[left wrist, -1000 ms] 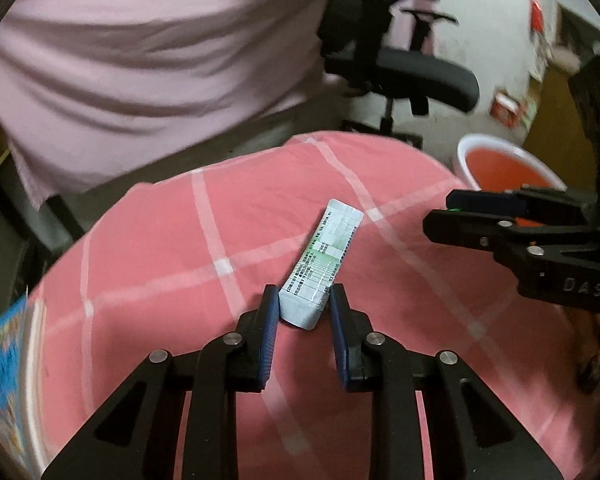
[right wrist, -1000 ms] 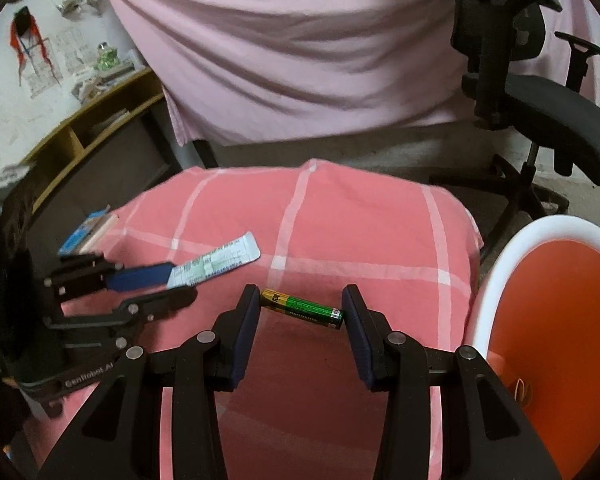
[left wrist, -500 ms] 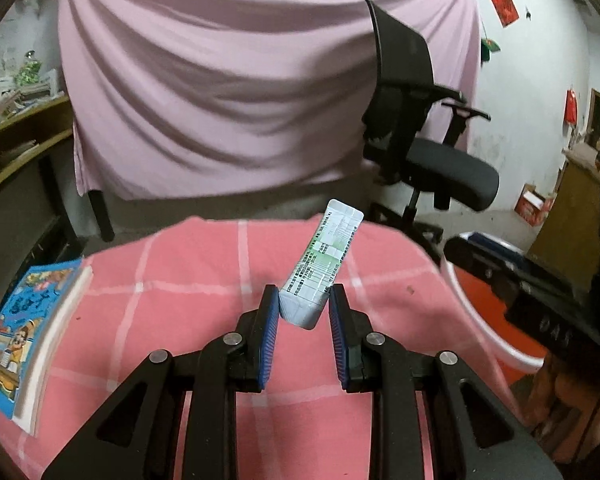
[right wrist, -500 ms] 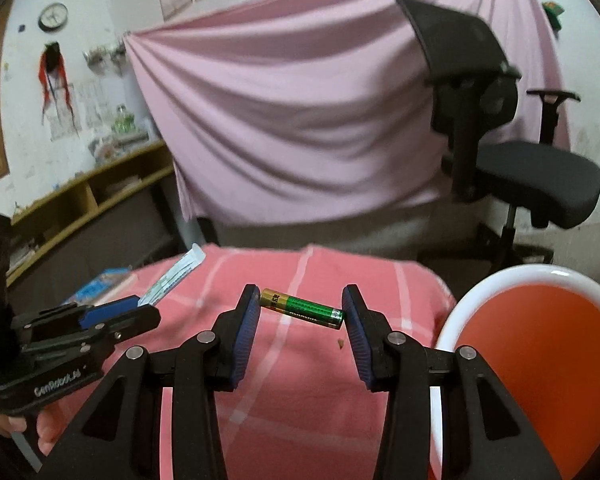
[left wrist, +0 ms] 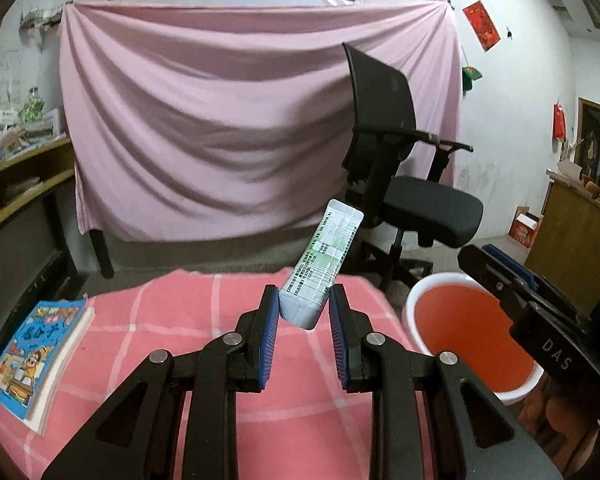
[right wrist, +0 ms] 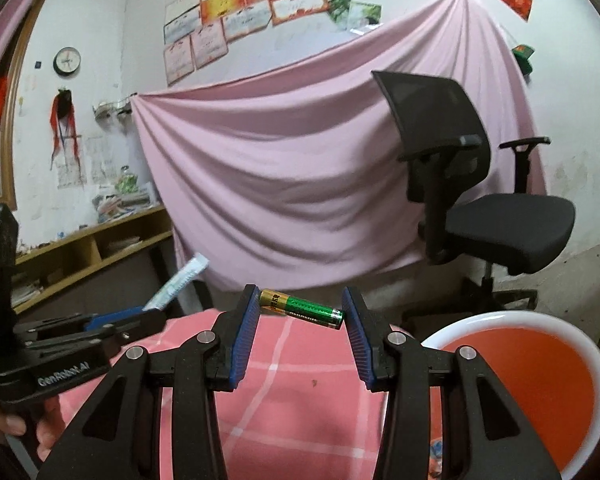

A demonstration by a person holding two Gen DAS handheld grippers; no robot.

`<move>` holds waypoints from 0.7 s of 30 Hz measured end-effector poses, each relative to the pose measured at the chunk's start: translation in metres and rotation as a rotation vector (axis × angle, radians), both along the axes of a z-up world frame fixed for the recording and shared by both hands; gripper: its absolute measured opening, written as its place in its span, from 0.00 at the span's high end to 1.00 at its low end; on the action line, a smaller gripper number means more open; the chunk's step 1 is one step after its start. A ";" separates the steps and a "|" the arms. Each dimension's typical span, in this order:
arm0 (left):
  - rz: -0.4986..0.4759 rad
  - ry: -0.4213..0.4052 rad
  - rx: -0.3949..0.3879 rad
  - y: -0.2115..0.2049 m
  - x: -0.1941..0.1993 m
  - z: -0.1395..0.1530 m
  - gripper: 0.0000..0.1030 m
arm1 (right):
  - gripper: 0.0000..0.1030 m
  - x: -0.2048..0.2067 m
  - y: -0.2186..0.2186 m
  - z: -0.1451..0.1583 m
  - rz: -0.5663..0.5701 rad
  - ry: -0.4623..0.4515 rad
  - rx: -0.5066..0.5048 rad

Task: Collect trash
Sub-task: 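Lift the white strip and green battery with both tools toward the bucket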

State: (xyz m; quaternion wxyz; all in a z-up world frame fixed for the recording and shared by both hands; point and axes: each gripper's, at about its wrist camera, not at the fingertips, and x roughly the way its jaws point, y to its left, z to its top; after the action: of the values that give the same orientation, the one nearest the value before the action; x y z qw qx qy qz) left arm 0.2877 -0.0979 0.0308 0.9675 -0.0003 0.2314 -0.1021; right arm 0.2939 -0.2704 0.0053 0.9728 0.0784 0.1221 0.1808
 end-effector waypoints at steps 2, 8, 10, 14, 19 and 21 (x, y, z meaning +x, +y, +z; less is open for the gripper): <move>-0.012 -0.023 0.001 -0.006 -0.001 0.008 0.80 | 0.61 -0.002 -0.010 0.002 -0.025 -0.017 0.012; -0.066 -0.077 0.016 -0.032 -0.003 0.022 0.80 | 0.61 -0.010 -0.042 0.007 -0.096 -0.050 0.063; -0.088 -0.082 0.025 -0.040 -0.004 0.023 0.79 | 0.61 -0.012 -0.052 0.008 -0.118 -0.053 0.075; -0.135 -0.085 0.048 -0.060 -0.004 0.021 0.79 | 0.61 -0.013 -0.073 0.008 -0.167 -0.048 0.105; -0.176 -0.081 0.054 -0.080 -0.003 0.019 0.79 | 0.61 -0.014 -0.099 0.007 -0.222 -0.032 0.144; -0.191 -0.075 0.054 -0.088 -0.001 0.019 0.79 | 0.61 -0.013 -0.105 0.006 -0.244 -0.016 0.153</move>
State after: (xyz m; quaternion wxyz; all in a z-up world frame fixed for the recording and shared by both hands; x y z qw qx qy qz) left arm 0.2869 -0.1858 0.0495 0.9610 0.0514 0.1965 -0.1876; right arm 0.2809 -0.3759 0.0109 0.9796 0.1651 0.0896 0.0707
